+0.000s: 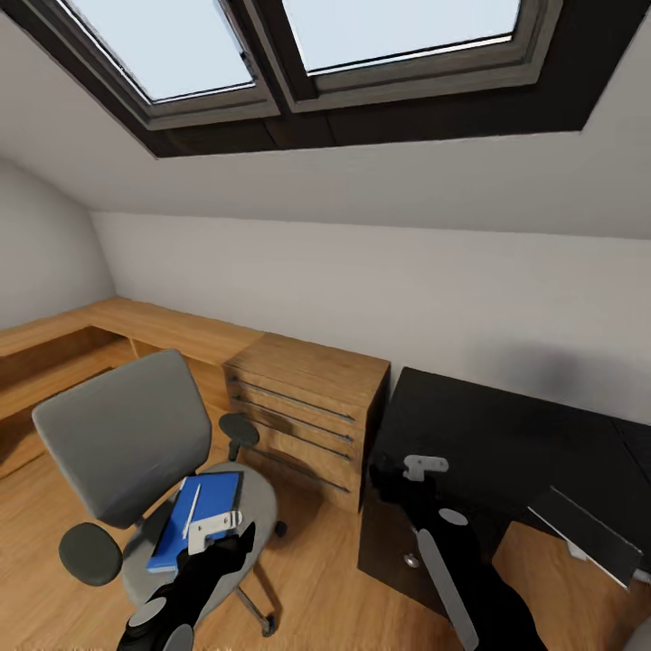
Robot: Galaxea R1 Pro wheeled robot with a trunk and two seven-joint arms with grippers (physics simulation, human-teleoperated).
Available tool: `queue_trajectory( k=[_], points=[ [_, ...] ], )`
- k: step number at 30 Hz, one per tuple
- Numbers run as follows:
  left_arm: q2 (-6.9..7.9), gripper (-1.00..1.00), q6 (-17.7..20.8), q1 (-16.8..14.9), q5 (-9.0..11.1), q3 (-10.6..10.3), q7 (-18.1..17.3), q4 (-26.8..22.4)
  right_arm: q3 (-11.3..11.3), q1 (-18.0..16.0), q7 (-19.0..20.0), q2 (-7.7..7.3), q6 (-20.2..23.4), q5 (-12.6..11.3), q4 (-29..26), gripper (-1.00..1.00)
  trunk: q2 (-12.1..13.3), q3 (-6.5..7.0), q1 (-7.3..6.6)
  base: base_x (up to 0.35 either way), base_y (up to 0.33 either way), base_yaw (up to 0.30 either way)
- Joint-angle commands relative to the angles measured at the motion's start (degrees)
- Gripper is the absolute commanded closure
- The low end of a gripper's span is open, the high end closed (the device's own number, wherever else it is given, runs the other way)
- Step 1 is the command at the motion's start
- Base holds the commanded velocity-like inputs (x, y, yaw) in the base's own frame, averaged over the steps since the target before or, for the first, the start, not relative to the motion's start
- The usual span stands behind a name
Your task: In the bedroom, organize the workspace by keeping the computer under the desk, ensuring the monitor is on the desk, placing the keyboard on the desk next to the monitor, placing the mouse on the desk next to the keyboard, moving the folder from the swivel chair onto the desk next to the mouse, stacking the notebook on top of the folder with the pen on top of the notebook, and positioning the swivel chair next to the desk.
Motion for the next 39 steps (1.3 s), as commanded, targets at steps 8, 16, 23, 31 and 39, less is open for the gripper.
queue_trajectory(
  k=[8, 16, 23, 31, 39],
  points=[
    [0.07, -1.0, 0.1, -0.05, 0.6, -0.15, 0.58, -0.09, -0.56, -0.05, -0.39, 0.04, 0.16, -0.78, 0.01, 1.0, -0.07, -0.09, -0.02, -0.33, 0.02, -0.228],
    [0.0, -1.0, 0.1, -0.05, 0.59, -0.22, 0.58, -0.09, -4.56, -0.05, -0.32, 0.08, 0.09, -0.74, 0.95, 1.0, -0.07, -0.09, -0.02, -0.24, -0.091, -0.291],
    [-0.02, -1.0, 0.1, -0.05, 0.63, -0.24, 0.58, -0.09, -9.97, -0.39, -0.36, -1.19, -0.13, -0.55, 6.93, 1.0, -0.07, -0.09, -0.02, -0.047, -0.182, -0.297],
    [-0.07, -1.0, 0.1, -0.05, 0.69, -0.32, 0.58, 0.15, -15.28, -6.79, -0.38, -8.14, -3.51, -0.66, 22.7, 1.0, -0.07, -0.09, -0.02, -0.001, -0.006, -0.298],
    [-0.19, -1.0, -0.06, -0.05, 0.63, -0.62, 0.58, 0.54, -18.02, -9.99, -0.37, -10.46, -5.61, -0.68, 28.72, 1.0, -0.07, -0.09, -0.02, 0.0, 0.0, -0.298]
  ],
)
